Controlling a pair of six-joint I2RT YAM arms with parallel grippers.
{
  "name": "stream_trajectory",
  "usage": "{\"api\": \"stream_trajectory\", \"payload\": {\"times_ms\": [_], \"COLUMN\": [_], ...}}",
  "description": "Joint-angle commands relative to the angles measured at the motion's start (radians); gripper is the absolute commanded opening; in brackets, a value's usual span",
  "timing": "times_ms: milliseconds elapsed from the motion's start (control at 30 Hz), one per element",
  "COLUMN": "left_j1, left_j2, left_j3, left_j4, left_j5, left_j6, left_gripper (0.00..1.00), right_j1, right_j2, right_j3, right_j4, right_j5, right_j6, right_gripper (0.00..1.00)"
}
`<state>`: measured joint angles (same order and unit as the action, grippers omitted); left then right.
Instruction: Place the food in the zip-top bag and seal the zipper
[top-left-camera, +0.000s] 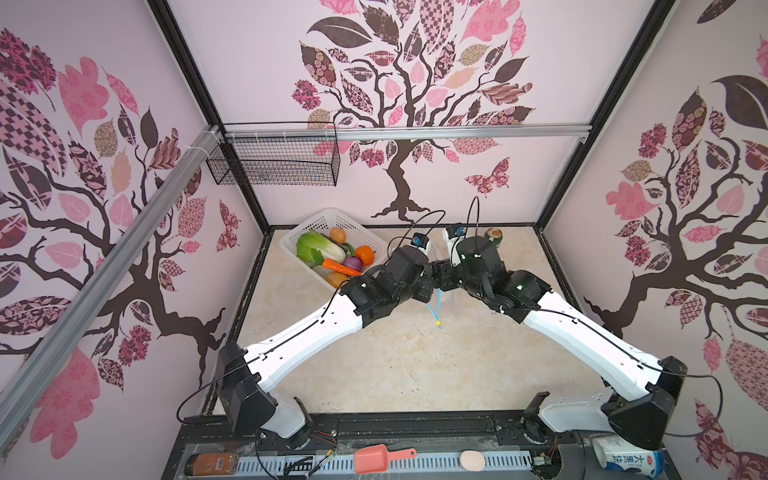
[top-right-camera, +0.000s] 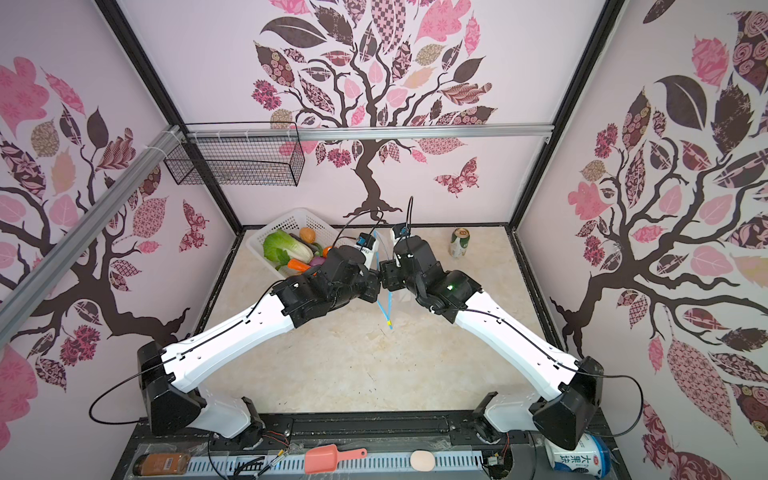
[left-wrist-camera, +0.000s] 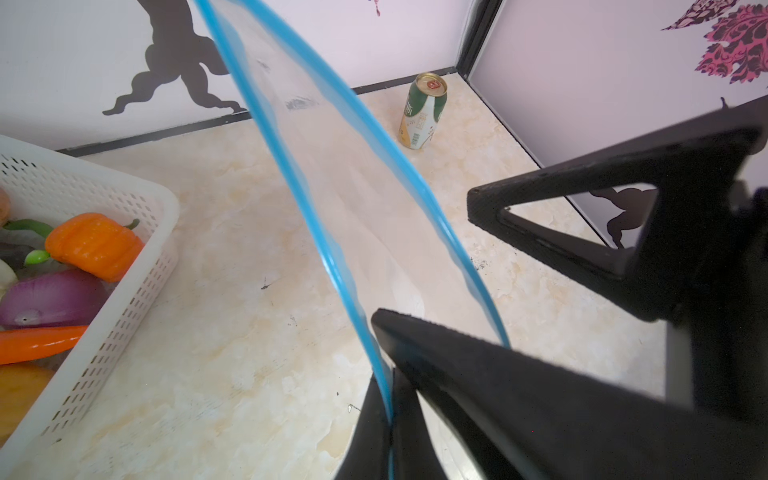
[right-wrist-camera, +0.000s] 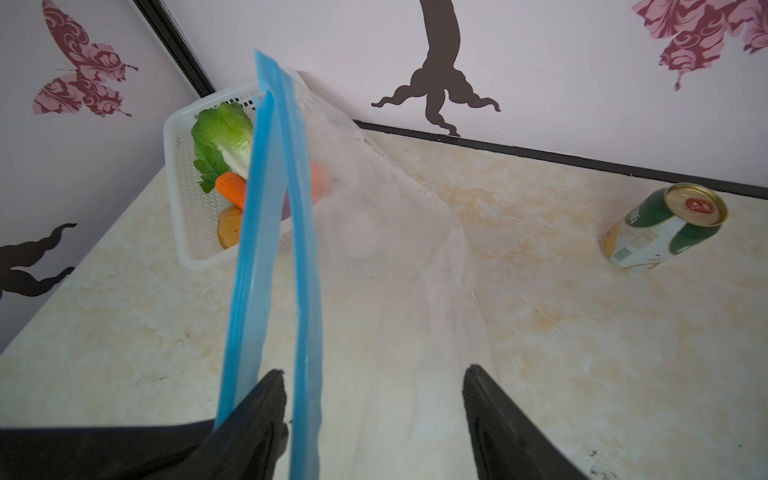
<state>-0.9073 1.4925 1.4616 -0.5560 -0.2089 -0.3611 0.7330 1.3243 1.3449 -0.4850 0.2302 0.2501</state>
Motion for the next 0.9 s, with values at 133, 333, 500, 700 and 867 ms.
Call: {"api": "stream_trajectory", "payload": {"times_ms": [133,333,500,700,867], "left_j1": [0.001,0.001,0.0,0.002,0.0], "left_j2": [-0.132,-0.161,-0.098,-0.048,-0.065], "left_j3": [-0.035,-0.055,-0.051,-0.07,-0.084], "left_j4": [0.064,0.106,0.091,0.086,0.093], "left_j5": [-0.021,-0.008,-0.001,-0.041,-0.067], "left_j6": [0.0,-0.01,-0.01,-0.015,-0.009], "left_gripper": [0.0,0.0,0.0,0.0,0.0], "right_j1": [0.006,0.003,-0.007,-0.039,-0.091], "right_j2": [0.023,0.002,0.006,-0.003,-0.019], "right_j3": [0.075,0.05,0.03,-0.002,-0.038], "right_j4": [-0.003,0.002,-0.014,-0.023,-0.05], "right_j5": [-0.066,-0.021,-0.021,-0.028,-0.023], "right_j6": [0.004,-0.012,-0.003,0.009,0.009], "right_gripper": [0.71,0.71,0.69,0.56,0.17]}}
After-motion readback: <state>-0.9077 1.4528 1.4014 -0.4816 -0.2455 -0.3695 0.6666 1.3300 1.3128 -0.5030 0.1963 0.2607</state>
